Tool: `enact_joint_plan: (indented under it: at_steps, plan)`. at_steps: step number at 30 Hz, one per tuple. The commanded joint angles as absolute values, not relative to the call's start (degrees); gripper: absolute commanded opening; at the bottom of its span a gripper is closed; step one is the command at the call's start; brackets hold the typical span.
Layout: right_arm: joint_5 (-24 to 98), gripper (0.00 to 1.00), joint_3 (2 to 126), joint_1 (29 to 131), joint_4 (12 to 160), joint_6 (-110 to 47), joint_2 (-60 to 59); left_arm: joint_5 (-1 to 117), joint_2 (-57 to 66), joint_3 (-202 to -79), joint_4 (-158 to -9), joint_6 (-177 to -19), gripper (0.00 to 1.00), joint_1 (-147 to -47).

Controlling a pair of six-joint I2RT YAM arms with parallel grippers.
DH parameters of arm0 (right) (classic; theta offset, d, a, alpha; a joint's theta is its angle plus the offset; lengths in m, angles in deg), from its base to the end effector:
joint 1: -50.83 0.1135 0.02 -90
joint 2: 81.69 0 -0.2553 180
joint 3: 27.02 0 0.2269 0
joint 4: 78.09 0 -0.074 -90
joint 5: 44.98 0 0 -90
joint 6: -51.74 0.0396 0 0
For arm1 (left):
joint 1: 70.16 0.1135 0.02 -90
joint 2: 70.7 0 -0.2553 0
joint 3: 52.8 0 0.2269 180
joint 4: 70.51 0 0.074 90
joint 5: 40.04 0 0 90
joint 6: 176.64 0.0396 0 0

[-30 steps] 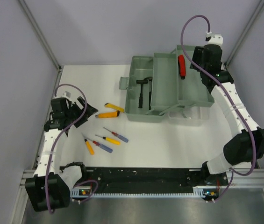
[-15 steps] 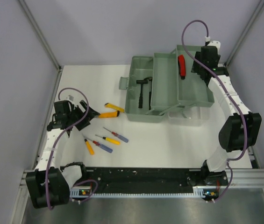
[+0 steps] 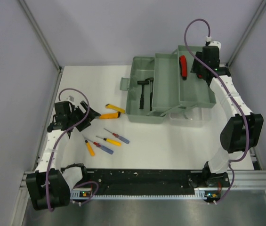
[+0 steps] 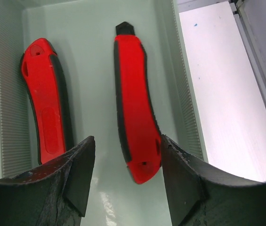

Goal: Pack the tool kit

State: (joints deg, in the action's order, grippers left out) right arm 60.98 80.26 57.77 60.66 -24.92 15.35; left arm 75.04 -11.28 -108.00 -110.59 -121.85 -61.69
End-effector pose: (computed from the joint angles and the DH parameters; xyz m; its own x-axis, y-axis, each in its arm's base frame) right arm 0.3692 0.0340 0.3495 -0.4704 0.1662 -0.8666 0.2326 0.9707 0.0599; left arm 0.1954 0.0121 0.2399 -0.6605 -0.6263 -0.4141 -0.2621 0.7091 -0.6545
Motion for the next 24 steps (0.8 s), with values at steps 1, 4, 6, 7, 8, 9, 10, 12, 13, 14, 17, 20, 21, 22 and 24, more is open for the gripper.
enact_joint_plan:
  at_steps: [1,4,6,7,8,9,10,12,13,14,17,20,21,22,24]
  plan:
    - [57.7,0.56,83.5,57.3,62.0,-24.6,11.0,75.6,-11.5,-108.0,-108.3,-120.9,0.87,-61.7]
    - [47.1,0.56,82.9,57.5,62.0,-27.3,7.4,75.5,-11.5,-108.0,-108.4,-120.7,0.87,-61.6]
    - [39.1,0.57,81.5,58.1,62.2,-29.0,4.6,75.2,-11.5,-108.0,-108.3,-120.7,0.87,-61.7]
    - [36.2,0.58,80.7,58.9,62.5,-30.2,3.1,75.1,-11.4,-108.0,-108.1,-120.8,0.87,-61.7]
    - [33.8,0.59,79.8,60.4,62.7,-31.5,1.9,75.1,-11.3,-108.0,-107.8,-121.0,0.87,-61.7]
    - [31.9,0.6,78.8,61.7,62.9,-32.6,0.0,75.2,-11.1,-107.9,-107.6,-121.2,0.87,-61.7]
    - [31.1,0.61,78.0,63.6,63.3,-33.7,-1.3,75.2,-10.9,-107.6,-107.2,-121.4,0.87,-61.7]
    - [30.3,0.63,76.2,67.2,64.1,-35.1,-3.2,74.5,-10.4,-106.7,-106.5,-122.0,0.87,-61.9]
    - [30.2,0.63,75.3,69.0,64.6,-35.3,-3.9,73.8,-10.1,-106.2,-105.9,-122.7,0.87,-62.2]
    - [30.0,0.63,74.6,70.5,65.2,-35.3,-4.4,72.6,-9.7,-105.6,-105.4,-123.5,0.87,-62.4]
    - [29.6,0.64,73.3,74.4,66.7,-33.7,-5.0,69.0,-7.7,-103.7,-103.2,-129.0,0.85,-63.9]
    - [29.8,0.64,71.6,78.4,68.5,-34.1,-5.3,65.0,-4.8,-103.5,-99.8,-134.7,0.84,-66.5]
    - [30.2,0.64,71.3,79.6,68.6,-34.7,-5.3,62.7,-3.3,-104.2,-99.1,-136.1,0.83,-67.2]
    - [31.1,0.64,70.8,80.9,68.6,-34.9,-5.2,61.3,-1.5,-105.1,-98.8,-137.6,0.83,-68.0]
    - [31.6,0.64,70.0,82.3,68.6,-34.7,-5.5,59.0,2.9,-108.1,-98.8,-139.3,0.82,-69.2]
